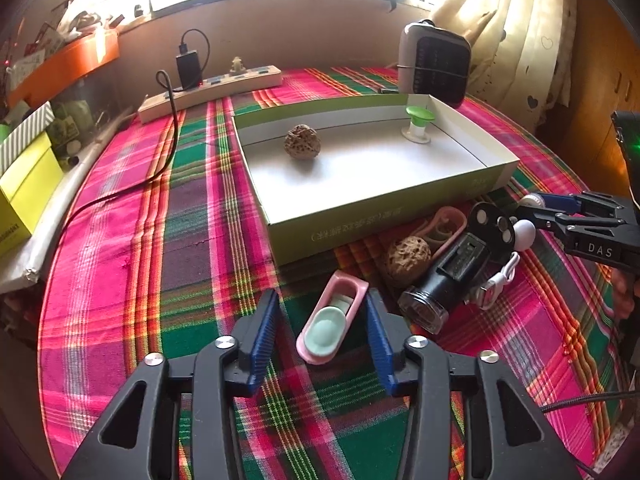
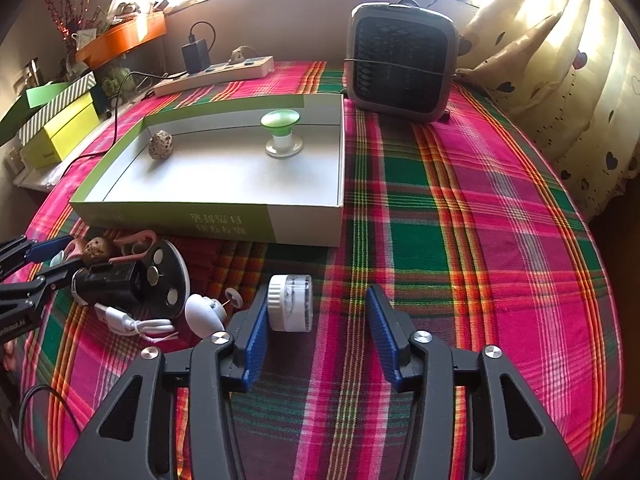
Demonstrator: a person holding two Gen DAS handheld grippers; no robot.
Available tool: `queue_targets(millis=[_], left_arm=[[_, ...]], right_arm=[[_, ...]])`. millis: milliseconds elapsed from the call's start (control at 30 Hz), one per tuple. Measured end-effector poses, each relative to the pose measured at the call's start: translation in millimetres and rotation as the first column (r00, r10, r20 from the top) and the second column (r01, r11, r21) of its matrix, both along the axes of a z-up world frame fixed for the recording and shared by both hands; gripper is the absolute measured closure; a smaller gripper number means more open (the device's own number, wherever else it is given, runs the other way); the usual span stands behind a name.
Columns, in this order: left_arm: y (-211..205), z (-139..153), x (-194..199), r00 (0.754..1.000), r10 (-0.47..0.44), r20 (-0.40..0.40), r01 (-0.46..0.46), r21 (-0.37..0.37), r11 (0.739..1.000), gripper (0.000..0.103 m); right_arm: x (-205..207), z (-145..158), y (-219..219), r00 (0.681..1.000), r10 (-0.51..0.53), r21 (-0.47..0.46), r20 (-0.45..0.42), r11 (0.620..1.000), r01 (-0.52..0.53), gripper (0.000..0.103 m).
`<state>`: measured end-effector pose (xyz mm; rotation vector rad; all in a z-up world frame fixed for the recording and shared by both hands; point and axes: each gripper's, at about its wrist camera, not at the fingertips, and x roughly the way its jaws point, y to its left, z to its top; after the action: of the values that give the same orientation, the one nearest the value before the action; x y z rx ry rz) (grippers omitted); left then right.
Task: Organize objects
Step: 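Grasp the pink clip with the left tool while the right tool grasps the white jar, then carry the pink clip and the white jar over into the box lid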
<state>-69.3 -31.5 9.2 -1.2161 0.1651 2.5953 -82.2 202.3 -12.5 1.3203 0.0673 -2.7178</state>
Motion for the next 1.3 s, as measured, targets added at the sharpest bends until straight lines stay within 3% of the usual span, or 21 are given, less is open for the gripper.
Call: queue_targets(millis=[433, 600, 1300], left_arm=[[-1.4, 0.1, -4.9, 1.0, 0.024, -0.002, -0.024, 0.004, 1.0, 0.087], [-1.5, 0.1, -5.4, 1.0, 0.026, -0.003, -0.026, 0.003, 1.0, 0.087], [-0.5, -0.3, -5.0, 1.0, 0.027, -0.004, -0.027, 0.002, 1.0, 0.087]], right_arm=[[0.9, 0.4, -1.0, 1.0, 0.01, -0.006, -0.009, 1.0, -0.01, 0.077], [1.5, 0.6, -1.0, 1.0, 0.015, -0.008, -0.013, 1.0, -0.015, 0.083], [1.4, 1.4, -0.9, 1.0, 0.02, -0.011, -0.014, 1.0, -0.02, 0.083]])
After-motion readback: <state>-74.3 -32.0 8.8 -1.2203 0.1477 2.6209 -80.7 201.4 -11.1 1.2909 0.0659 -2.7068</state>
